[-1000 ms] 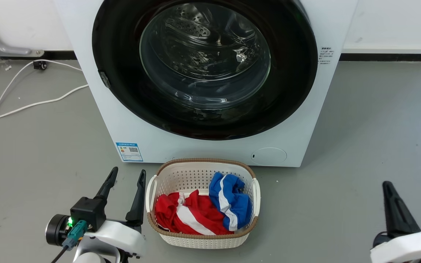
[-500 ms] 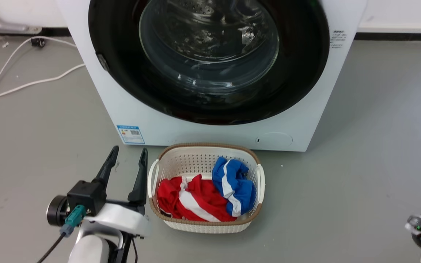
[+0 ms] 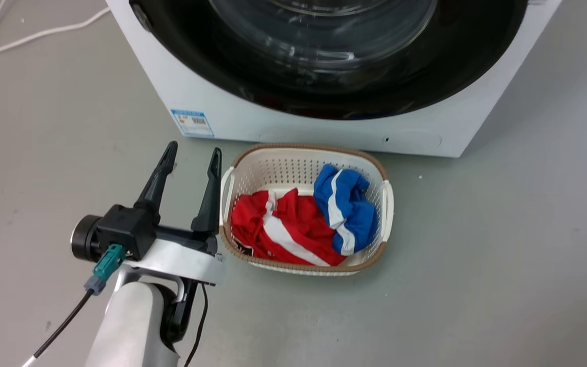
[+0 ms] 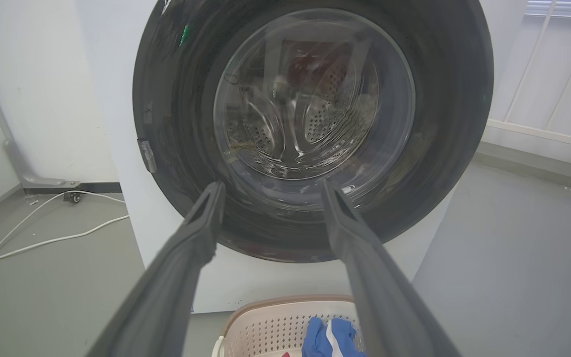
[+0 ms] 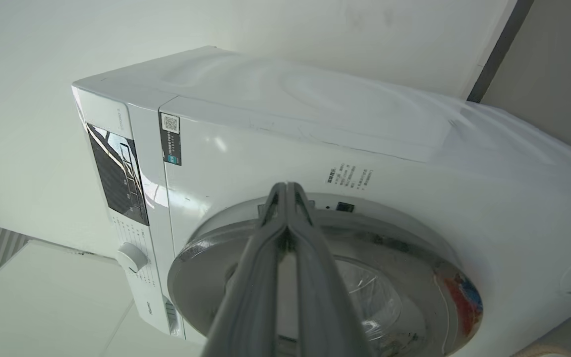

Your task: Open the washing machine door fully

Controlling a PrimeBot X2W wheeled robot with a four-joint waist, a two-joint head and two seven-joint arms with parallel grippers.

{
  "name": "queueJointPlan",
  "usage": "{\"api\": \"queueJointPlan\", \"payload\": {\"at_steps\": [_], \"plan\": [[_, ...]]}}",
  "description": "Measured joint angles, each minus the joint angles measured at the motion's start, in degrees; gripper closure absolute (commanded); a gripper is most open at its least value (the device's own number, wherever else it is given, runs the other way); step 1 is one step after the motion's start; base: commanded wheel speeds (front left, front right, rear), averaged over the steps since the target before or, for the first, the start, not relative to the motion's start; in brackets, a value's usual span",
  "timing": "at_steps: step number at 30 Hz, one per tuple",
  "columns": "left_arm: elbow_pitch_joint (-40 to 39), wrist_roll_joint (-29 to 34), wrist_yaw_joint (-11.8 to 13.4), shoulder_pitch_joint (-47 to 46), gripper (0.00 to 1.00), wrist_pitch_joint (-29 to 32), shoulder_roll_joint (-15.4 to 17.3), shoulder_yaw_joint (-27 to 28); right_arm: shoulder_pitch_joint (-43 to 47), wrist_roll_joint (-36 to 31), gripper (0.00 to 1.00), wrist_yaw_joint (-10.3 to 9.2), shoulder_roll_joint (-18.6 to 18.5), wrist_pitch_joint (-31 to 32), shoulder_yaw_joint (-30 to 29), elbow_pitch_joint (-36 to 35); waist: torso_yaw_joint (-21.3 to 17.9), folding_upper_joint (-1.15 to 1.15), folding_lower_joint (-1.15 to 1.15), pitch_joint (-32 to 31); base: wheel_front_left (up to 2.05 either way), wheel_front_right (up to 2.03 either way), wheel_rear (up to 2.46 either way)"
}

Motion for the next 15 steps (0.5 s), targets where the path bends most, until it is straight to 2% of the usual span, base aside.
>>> {"api": "queueJointPlan", "payload": {"at_steps": [6,12,15], "plan": [[-1.8,0.5,0.0,-2.0,0.0,0.0,-0.3,-0.5,-14.2,-5.7,1.0,0.01,-8.2,5.4,0.8,11.7,1.3,0.0,0.0,4.6,0.0,0.0,0.0],[-3.9,1.1,0.0,-3.4,0.0,0.0,-0.6,-1.8,-28.3,-12.0,1.0,0.01,-11.6,13.3,3.7,23.0,2.4,0.0,0.01,8.2,0.0,0.0,0.0],[-4.6,1.1,0.0,-3.6,0.0,0.0,-0.7,-2.1,-33.8,-15.4,1.0,0.0,-11.9,17.0,5.3,27.1,3.0,0.0,0.0,9.4,0.0,0.0,0.0]]}}
